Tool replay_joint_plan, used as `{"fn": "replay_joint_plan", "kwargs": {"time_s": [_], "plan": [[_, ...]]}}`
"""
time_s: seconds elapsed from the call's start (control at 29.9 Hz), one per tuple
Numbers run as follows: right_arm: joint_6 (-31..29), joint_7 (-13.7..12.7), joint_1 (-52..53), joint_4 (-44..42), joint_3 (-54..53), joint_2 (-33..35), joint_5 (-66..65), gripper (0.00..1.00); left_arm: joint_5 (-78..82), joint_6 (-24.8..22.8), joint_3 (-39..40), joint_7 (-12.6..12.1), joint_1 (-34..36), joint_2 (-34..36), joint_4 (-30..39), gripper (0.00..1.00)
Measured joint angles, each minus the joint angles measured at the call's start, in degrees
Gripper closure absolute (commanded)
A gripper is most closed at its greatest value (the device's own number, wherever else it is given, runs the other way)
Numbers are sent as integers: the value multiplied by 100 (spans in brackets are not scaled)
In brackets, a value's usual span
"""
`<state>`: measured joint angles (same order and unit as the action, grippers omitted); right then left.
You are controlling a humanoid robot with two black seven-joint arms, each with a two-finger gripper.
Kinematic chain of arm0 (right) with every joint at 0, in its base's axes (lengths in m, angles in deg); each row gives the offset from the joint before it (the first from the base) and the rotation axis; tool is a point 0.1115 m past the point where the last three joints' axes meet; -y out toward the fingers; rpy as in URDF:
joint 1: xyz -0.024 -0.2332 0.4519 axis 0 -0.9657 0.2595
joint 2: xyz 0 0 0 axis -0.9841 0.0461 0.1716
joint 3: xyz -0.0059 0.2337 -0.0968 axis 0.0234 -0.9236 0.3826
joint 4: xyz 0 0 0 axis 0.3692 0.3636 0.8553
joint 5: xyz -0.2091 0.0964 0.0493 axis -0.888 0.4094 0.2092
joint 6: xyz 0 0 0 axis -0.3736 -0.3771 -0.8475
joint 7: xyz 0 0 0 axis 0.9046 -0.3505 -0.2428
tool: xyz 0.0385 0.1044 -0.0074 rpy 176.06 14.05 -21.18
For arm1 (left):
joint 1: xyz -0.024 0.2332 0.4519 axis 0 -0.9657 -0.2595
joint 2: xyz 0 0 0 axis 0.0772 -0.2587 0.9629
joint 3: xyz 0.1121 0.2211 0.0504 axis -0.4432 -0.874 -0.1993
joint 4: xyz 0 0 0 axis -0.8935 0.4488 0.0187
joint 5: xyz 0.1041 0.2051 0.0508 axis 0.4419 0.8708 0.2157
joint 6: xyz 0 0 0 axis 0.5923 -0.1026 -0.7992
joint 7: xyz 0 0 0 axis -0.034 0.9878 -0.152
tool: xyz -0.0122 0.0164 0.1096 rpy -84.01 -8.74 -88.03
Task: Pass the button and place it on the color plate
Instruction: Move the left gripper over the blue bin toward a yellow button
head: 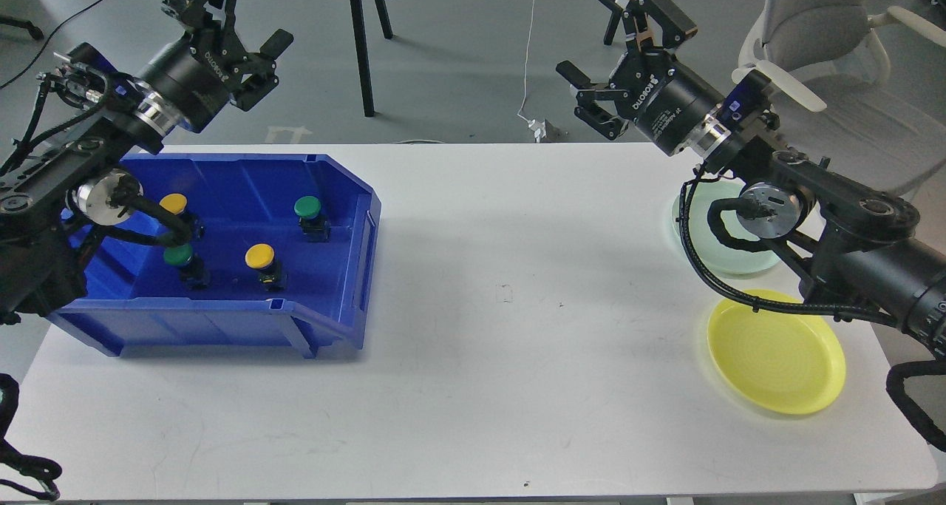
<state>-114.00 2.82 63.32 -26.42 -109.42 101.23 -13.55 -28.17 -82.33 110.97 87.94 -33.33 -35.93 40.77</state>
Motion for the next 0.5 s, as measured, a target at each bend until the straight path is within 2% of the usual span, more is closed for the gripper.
{"fn": "replay_joint_plan", "kwargs": {"time_s": [0.2,0.37,0.5], "plan": [[0,0,-211,22,-246,0,4,1,4,0,-10,0,-2,-117,-1,0],[0,0,-230,46,-277,0,13,1,-149,3,273,0,-1,-200,-45,0],[0,0,-235,60,-294,-10,15,1,-264,1,646,0,-168,-336,419,0]]}}
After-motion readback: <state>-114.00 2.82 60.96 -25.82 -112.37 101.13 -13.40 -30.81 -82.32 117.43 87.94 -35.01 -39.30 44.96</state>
